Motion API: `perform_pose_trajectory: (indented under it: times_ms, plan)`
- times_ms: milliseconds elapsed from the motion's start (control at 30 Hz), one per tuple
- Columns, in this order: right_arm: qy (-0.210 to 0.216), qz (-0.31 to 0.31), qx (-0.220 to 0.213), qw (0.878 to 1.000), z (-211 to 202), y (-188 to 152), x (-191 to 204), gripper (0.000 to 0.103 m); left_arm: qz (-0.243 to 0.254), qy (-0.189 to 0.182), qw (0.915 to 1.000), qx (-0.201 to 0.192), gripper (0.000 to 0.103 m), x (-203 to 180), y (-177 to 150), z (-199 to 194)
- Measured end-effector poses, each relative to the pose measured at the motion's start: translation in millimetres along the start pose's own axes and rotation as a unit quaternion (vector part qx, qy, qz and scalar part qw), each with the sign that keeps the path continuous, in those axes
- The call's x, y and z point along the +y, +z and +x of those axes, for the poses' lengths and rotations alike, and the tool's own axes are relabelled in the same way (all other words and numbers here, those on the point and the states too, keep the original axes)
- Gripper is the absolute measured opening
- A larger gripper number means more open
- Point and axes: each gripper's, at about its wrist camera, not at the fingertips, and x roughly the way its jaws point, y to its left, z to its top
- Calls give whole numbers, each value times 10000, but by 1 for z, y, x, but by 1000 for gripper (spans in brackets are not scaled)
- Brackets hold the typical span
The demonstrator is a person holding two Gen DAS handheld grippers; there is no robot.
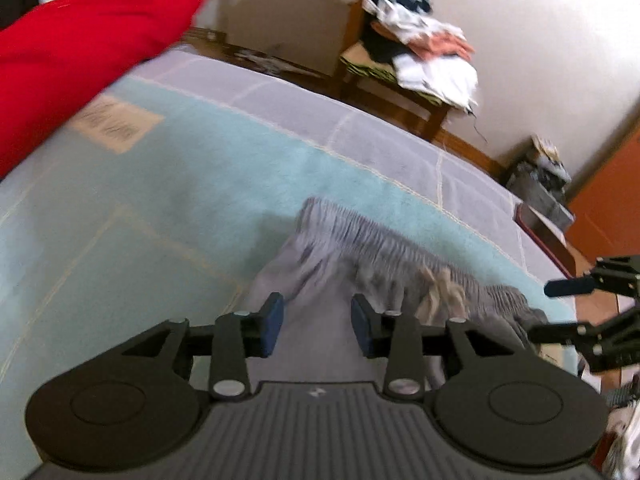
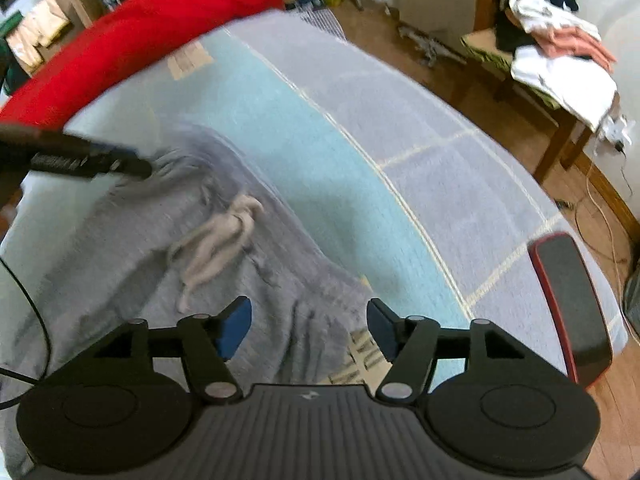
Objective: Fold clothes
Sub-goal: 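Swing the held sweatpants across the bed and lay them flat with both grippers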
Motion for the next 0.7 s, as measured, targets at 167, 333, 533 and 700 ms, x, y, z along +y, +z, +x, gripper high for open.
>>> perform_pose_trajectory:
  times_ms: [167,333,533,700]
  plan:
    - [491,-396,-36,9980,-7,-2,24,77,-869,374,9955,70,42,12,-70,-47]
    - [1033,-970,89,9899,-6,-4,58,77,-1730,745,9820,140,42,23,-139,-94]
    - [1577,-1923,199,9684,-13,-5,113,77,-2701,1260,9545,113,42,29,-220,-139]
    - [1848,-2704,271,9445,-15,-15,154,77,-3303,1687,9287,52,42,27,-276,-155]
